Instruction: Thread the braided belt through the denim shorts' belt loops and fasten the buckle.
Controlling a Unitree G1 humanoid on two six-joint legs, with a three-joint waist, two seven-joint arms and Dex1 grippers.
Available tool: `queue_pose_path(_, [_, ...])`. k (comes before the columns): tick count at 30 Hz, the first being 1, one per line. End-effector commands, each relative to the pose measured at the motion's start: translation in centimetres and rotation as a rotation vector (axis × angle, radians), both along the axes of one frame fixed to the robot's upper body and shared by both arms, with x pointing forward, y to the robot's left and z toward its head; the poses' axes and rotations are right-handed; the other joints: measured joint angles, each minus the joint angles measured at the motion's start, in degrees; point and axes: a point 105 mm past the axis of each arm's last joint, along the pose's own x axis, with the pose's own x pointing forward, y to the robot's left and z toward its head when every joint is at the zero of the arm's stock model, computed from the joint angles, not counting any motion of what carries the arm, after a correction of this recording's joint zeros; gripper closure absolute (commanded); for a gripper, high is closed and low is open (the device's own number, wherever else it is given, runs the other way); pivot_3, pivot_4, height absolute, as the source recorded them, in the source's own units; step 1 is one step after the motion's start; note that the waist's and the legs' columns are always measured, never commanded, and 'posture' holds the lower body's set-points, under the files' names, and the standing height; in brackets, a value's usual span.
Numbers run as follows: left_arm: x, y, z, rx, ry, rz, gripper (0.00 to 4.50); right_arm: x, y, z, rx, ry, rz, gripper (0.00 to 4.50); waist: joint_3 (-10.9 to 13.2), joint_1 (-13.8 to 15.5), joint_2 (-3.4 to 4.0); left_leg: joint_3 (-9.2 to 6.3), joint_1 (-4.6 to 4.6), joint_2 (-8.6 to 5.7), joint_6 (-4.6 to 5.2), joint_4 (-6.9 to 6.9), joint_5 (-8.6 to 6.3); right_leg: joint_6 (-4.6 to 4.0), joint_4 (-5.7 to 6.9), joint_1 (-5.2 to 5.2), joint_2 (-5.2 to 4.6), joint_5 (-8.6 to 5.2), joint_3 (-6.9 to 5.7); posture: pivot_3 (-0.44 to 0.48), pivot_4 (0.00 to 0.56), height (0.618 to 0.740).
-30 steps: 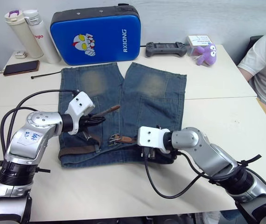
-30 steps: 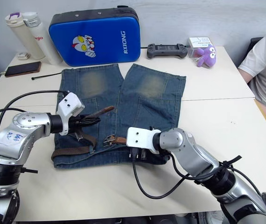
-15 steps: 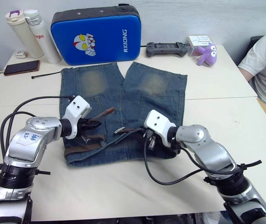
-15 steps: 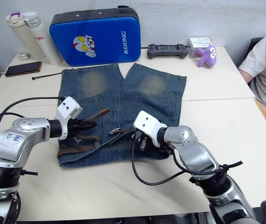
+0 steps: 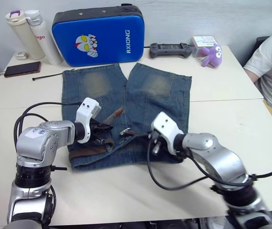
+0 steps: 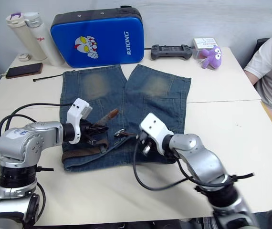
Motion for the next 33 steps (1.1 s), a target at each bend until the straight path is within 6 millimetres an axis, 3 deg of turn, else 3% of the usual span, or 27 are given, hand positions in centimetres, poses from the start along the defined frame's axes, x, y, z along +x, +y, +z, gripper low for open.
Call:
queue_pose_path(1, [0.3,-0.9,1.4,0.0,-0.06,-0.057,4.5,-0.5,0.5,1.2,-0.059,-0.096,0.129,3.16,0.0,0.01,0.0,0.01,0.0,0.0,0.0,0.0,0.0,0.0,0.01,0.0,0.0,0.0,0.01,0.0,0.15,0.74])
queue_pose_path(5, [0.5,-1.2,1.4,0.016,-0.069,-0.084,4.5,-0.5,1.2,2.1,-0.152,-0.295,0.269,1.44,0.01,-0.14,-0.02,0.01,0.0,0.0,0.0,0.01,0.0,0.0,0.0,0.01,0.0,0.0,0.01,0.0,0.15,0.74])
queue_pose_path(12, [0.6,-1.4,1.2,0.028,-0.062,-0.109,4.5,-0.8,2.5,1.1,-0.121,-0.318,0.315,1.44,0.01,0.02,-0.03,0.01,0.0,0.04,-0.03,0.03,0.02,0.0,0.02,0.01,0.01,0.0,0.01,0.0,0.15,0.74])
queue_pose_path(20, [0.3,-1.4,1.2,0.038,-0.056,-0.113,4.5,0.7,3.6,0.5,-0.087,-0.312,0.251,1.44,0.01,-0.01,-0.03,0.0,0.01,0.04,-0.04,0.04,0.02,0.0,0.03,0.01,0.01,0.0,0.0,0.0,0.15,0.74])
queue_pose_path(23, [0.3,-1.2,1.4,0.032,-0.061,-0.096,4.5,1.3,3.7,0.2,-0.067,-0.284,0.208,2.22,0.01,-0.04,-0.03,-0.01,0.01,0.05,-0.05,0.04,0.03,0.0,0.07,0.0,0.02,0.0,0.0,0.0,0.15,0.74])
queue_pose_path(27, [0.2,-1.1,1.8,-0.004,-0.061,-0.062,4.5,1.8,3.5,0.1,-0.029,-0.249,0.134,4.02,0.01,-0.02,-0.03,-0.01,0.01,0.04,-0.05,0.04,0.03,0.0,0.07,0.0,0.01,0.0,0.0,0.0,0.15,0.74])
queue_pose_path(28, [0.0,-0.9,1.8,-0.012,-0.048,-0.052,4.5,2.1,3.4,0.4,0.02,-0.229,0.086,4.3,0.01,-0.01,-0.03,-0.01,0.01,0.04,-0.05,0.04,0.03,0.0,0.1,0.0,0.01,0.0,0.0,0.0,0.15,0.74])
queue_pose_path(29, [-0.2,-0.8,1.7,-0.016,-0.037,-0.045,4.5,2.3,3.3,0.7,0.063,-0.211,0.04,4.47,0.01,-0.03,-0.03,-0.01,0.01,0.04,-0.05,0.04,0.03,0.0,0.12,0.0,0.01,0.0,0.0,0.0,0.15,0.74])
queue_pose_path(33, [-0.7,-0.2,1.3,-0.002,-0.003,-0.004,4.5,3.5,2.2,1.5,0.185,-0.171,-0.173,4.47,0.0,-0.02,-0.04,-0.02,0.01,0.04,-0.06,0.04,0.04,0.0,0.31,-0.01,0.01,0.0,0.0,0.0,0.15,0.74])
